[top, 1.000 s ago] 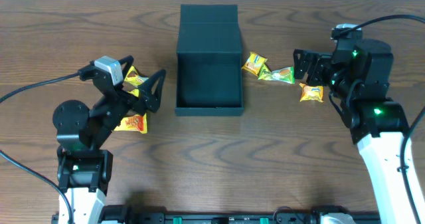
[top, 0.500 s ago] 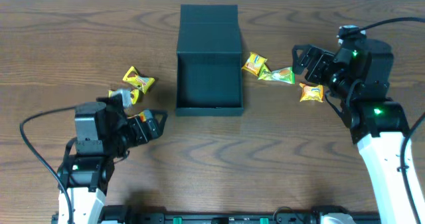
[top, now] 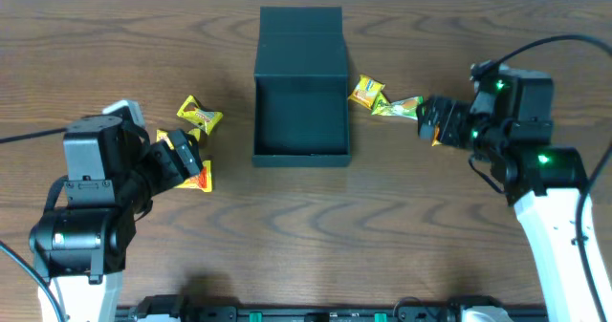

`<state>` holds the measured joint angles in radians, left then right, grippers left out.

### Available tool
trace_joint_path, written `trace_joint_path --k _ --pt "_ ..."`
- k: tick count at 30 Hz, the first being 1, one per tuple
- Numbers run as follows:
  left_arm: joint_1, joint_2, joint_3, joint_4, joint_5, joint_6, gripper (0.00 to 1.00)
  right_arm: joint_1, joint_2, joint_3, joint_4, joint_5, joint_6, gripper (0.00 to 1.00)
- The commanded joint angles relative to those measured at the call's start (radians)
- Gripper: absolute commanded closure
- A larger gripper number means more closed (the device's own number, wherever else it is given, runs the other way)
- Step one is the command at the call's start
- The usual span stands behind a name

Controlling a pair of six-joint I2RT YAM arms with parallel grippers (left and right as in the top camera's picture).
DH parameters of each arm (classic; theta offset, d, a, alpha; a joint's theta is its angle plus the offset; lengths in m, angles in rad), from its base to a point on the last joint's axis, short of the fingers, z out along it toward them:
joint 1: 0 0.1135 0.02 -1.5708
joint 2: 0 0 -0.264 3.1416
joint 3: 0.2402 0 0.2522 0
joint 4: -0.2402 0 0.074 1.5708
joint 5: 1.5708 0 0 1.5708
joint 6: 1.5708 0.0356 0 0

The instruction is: Pack container

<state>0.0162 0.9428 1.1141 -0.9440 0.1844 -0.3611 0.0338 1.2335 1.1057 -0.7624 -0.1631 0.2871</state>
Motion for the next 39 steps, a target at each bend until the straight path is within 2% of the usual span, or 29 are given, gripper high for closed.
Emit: trace_joint_path --k 1,5,9,11,16,20,33,39 --pt "0.002 0.006 0.007 -0.030 0.016 0.024 0.05 -0.008 0.048 0.013 -0.074 0.086 -0.110 0.01" --pt "0.002 0.006 0.007 -0.041 0.031 0.001 0.05 -0.007 0.087 0.013 -0.164 0.063 -0.098 0.01" --pt "0.002 0.006 0.007 -0.042 0.037 -0.003 0.04 -0.008 0.087 0.013 -0.169 0.039 -0.095 0.03" --pt "0.002 0.006 0.007 -0.046 0.037 -0.002 0.05 -0.008 0.087 0.013 -0.163 0.105 -0.099 0.08" --pt "0.002 0.043 0.007 -0.146 -0.057 0.000 0.04 -0.006 0.093 0.013 -0.193 0.296 -0.113 0.07" --pt "0.002 0.131 0.007 -0.234 -0.089 0.002 0.04 -0.006 0.125 0.013 -0.188 0.324 -0.117 0.07" --pt "0.002 0.194 0.007 -0.249 -0.109 0.001 0.05 -0.013 0.385 0.013 0.077 0.324 -0.157 0.10" --pt "0.002 0.194 0.007 -0.249 -0.107 -0.002 0.05 -0.032 0.508 0.013 0.137 0.324 -0.154 0.10"
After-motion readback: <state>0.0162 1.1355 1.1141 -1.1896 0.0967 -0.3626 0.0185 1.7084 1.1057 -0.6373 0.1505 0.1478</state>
